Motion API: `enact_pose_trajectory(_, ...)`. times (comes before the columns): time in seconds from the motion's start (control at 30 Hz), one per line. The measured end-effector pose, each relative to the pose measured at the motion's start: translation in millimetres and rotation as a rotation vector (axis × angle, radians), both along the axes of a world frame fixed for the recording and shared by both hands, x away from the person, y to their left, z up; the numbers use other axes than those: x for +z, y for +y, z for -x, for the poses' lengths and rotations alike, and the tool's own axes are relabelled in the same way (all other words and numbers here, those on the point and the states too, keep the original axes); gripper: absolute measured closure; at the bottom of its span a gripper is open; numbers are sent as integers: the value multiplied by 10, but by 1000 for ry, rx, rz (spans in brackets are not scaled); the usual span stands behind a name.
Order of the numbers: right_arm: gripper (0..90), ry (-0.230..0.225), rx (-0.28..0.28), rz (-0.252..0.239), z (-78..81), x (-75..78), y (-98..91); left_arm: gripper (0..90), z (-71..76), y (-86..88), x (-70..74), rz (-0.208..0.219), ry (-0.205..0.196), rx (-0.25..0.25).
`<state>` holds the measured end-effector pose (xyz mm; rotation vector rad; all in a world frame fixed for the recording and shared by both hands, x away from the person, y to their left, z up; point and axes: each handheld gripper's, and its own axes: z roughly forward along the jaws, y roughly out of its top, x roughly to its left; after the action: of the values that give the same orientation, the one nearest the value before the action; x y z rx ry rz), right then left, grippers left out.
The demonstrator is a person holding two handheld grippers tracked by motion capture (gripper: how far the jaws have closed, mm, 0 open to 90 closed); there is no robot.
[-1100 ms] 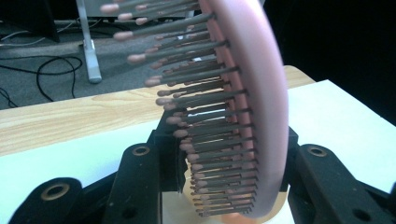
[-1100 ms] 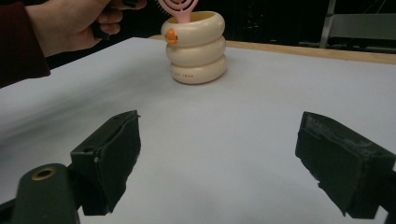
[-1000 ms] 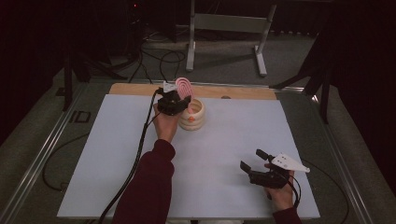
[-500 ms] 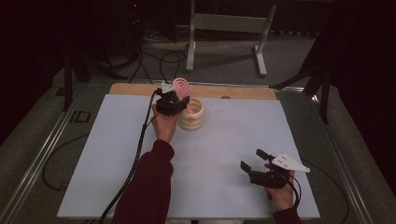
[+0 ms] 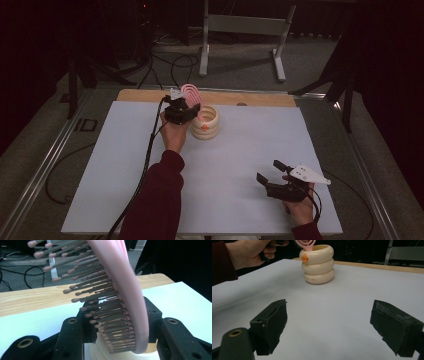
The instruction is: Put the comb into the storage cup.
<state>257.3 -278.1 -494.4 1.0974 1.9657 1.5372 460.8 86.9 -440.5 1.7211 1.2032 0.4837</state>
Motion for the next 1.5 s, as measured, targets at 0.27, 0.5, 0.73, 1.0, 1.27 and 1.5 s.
enact_pose_trajectory(0.27, 142, 3, 1, 2, -1, -3, 0, 483, -7, 10, 2, -2, 9, 13)
enact_pose_trajectory(0.5, 142, 7, 0, 0, -2, -10, 2, 384, -24, 36, -7, 10, 36, 14)
enact_pose_trajectory(0.73, 142, 6, 2, 3, -2, -10, 5, 283, -17, 19, -2, -7, 30, 28)
enact_pose_trajectory(1.0, 142, 7, 1, 1, -1, -8, 2, 161, -18, 10, -16, -46, 37, 45)
enact_pose_trajectory(1.27, 142, 6, 1, 2, -2, -11, 3, 85, -16, 40, -6, -46, 55, 35)
enact_pose_trajectory(1.5, 142, 7, 1, 3, 0, -10, 3, 18, -9, 57, 1, -38, 73, 25)
